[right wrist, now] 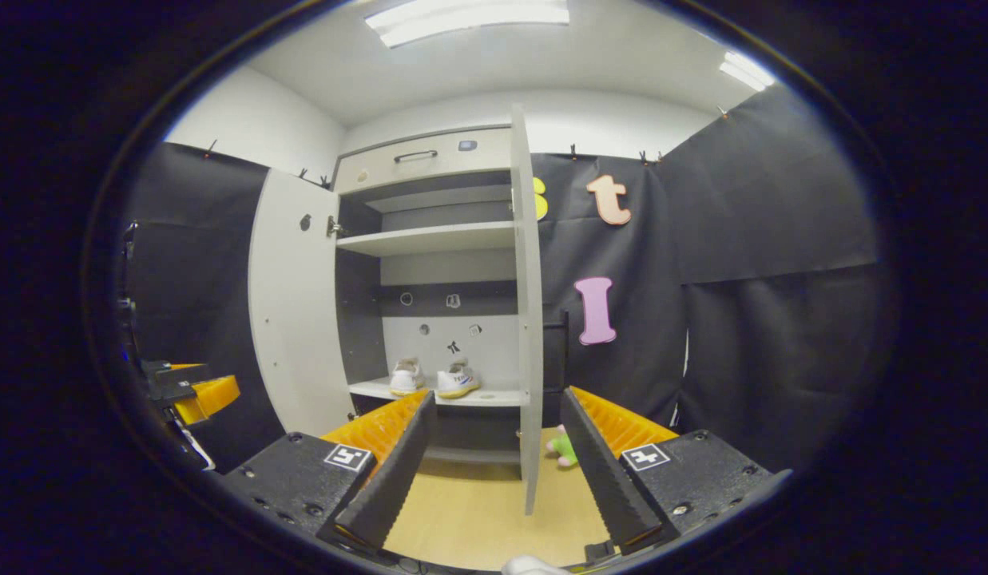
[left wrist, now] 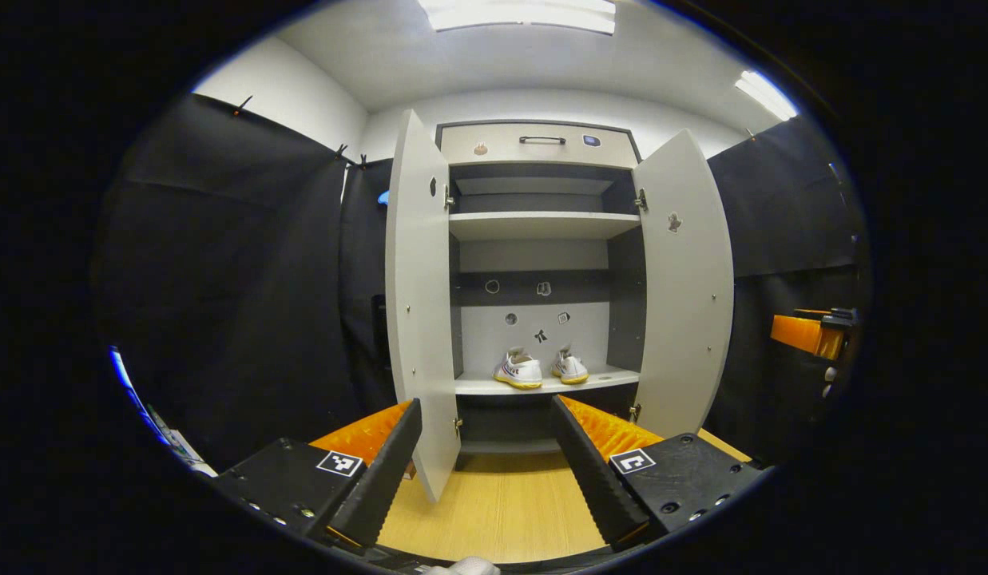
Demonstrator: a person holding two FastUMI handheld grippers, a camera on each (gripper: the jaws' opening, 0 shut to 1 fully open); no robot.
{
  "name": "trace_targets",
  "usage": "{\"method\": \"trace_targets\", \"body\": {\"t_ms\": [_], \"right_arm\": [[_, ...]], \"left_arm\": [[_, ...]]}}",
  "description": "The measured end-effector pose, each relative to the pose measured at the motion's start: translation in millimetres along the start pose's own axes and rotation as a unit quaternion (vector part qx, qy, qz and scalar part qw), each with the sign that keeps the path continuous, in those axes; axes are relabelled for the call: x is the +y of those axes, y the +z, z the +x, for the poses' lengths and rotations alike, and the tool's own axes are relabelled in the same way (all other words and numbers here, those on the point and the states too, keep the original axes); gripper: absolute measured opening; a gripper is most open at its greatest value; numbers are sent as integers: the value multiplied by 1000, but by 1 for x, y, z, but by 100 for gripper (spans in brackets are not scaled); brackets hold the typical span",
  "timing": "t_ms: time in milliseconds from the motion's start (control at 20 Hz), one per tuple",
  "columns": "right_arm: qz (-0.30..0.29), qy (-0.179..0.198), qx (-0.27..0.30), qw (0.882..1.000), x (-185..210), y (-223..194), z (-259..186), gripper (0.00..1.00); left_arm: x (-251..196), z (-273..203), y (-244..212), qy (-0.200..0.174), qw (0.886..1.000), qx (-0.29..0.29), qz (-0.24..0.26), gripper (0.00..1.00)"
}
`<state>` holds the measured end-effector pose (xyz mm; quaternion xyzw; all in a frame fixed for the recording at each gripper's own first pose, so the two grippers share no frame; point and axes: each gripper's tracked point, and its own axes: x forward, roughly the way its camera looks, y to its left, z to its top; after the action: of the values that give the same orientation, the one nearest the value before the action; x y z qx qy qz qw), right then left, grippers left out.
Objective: Grab one shoe with the right hand and put it into the shoe cabinet, grab the other shoe with the left hand and put it into the shoe cabinet; then close the right door with the right hand and the left door with the left hand.
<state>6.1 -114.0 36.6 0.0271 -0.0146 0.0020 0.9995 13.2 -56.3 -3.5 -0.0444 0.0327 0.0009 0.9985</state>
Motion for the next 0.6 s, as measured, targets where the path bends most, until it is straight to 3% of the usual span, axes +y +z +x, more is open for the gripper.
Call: {"method": "trace_targets", "body": {"t_ms": [200,600], "right_arm": [[-2,-3,5,1000,-19,3,19,97],[-10,-56,13,998,-100,13,87,99]], "left_arm": [[-8,4,-1,5,1000,0,-6,97],[-30,13,5,17,1000,-5,-7,96]]}}
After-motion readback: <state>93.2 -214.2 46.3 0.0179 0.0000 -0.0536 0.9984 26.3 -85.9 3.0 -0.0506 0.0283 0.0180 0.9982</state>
